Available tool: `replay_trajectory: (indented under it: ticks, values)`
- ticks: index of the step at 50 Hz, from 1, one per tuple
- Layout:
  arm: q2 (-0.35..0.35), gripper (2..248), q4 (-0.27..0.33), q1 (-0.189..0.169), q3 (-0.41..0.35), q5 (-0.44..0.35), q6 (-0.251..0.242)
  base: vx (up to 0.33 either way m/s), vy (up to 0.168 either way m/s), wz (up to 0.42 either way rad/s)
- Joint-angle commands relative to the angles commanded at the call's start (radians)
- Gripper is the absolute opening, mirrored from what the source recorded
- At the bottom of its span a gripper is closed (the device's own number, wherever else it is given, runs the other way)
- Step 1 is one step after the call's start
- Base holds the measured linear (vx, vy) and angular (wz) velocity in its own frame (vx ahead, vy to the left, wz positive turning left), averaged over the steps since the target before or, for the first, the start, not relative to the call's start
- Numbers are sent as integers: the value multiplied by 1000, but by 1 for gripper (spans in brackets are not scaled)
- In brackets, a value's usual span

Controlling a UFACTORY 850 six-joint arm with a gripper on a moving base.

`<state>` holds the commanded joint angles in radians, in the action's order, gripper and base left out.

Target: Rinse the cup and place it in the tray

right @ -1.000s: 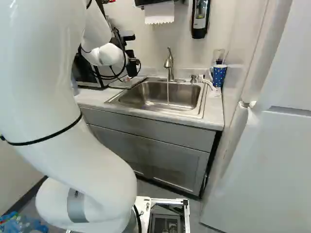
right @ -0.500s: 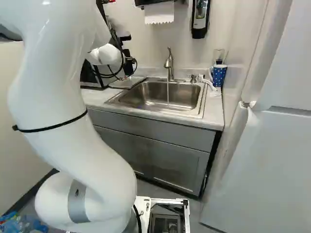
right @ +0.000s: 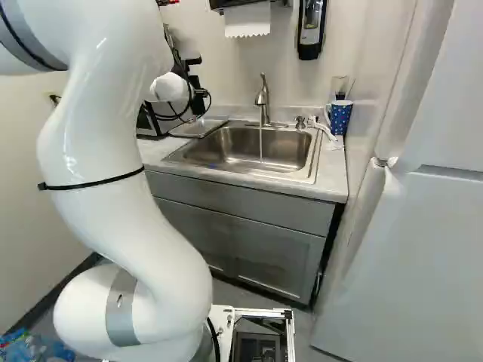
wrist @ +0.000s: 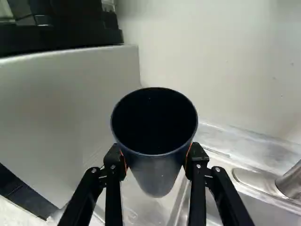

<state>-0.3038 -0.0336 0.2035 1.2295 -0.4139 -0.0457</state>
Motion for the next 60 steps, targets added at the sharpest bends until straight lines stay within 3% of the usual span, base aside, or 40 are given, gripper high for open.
replay_trajectory:
  ticks: [35, 60]
  values:
    - [-80, 126, 0, -4, 19, -1, 0, 0, 0, 0]
    - [-125, 126, 0, -5, 20, -44, 0, 0, 0, 0]
